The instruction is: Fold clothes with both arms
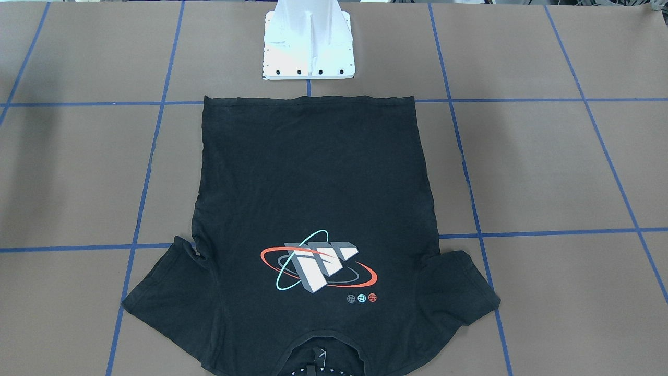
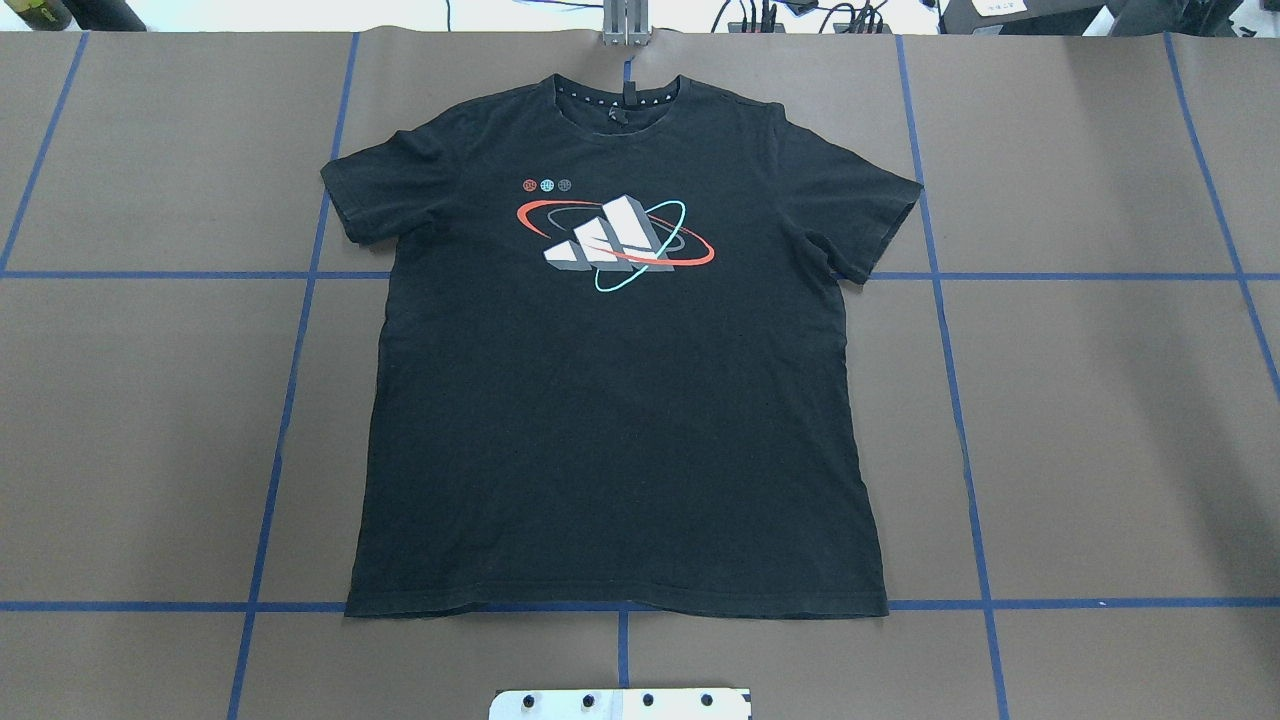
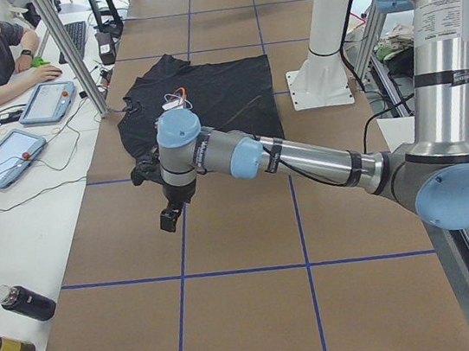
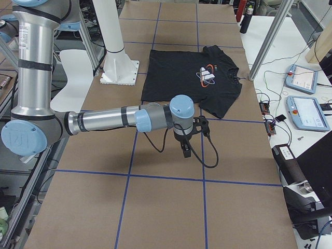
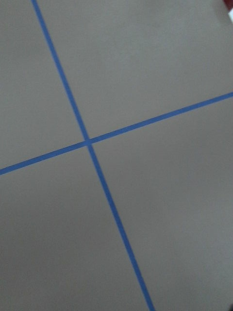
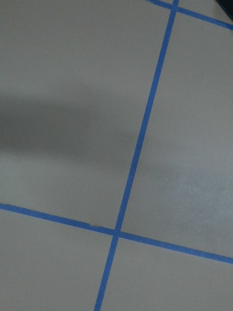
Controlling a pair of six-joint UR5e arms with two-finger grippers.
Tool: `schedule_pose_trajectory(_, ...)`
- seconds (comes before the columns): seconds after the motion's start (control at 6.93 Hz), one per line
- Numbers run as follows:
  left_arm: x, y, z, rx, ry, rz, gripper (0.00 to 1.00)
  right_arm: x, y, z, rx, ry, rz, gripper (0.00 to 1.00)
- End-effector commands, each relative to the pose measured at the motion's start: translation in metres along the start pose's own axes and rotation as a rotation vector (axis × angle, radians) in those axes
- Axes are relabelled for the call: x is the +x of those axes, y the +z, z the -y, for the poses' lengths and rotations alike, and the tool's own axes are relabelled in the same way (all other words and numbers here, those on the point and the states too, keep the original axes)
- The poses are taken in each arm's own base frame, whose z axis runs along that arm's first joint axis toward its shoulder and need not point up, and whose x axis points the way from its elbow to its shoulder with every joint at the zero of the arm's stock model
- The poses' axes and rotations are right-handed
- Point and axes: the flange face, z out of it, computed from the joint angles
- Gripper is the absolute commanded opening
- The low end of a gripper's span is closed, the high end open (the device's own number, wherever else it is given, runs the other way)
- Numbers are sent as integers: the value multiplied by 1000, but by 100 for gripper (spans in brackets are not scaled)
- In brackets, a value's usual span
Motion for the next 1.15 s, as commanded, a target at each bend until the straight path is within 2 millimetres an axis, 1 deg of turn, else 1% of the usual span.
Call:
schedule_pose_trajectory(0.0, 7, -5, 45, 77, -99, -39, 100, -33, 8, 40, 3, -71, 11, 100)
schedule_pose_trajectory(0.14, 39, 18, 56, 111, -101, -72, 100, -66, 18, 77, 0, -63, 20, 100)
schedule_pose_trajectory(0.29, 75, 44, 65, 129, -68, -118, 100, -86, 28, 123, 0, 31, 25, 100)
schedule_pose_trajectory(0.43, 98, 74, 76, 132, -52, -160, 100, -105, 45, 161, -17, 50, 25, 100)
schedule_pose_trajectory(0.58, 108, 91, 90, 132, -47, -179, 100, -129, 61, 197, -29, 73, 15, 100)
schedule_pose_trajectory(0.72, 120, 97, 104, 130, -34, -189, 100, -157, 79, 220, -37, 50, -7, 100)
schedule_pose_trajectory(0.87, 123, 101, 114, 129, -32, -192, 100, -178, 108, 238, -12, 78, 14, 100)
schedule_pose_trajectory(1.01, 123, 101, 116, 129, -32, -192, 100, -187, 152, 244, 44, 104, 30, 100)
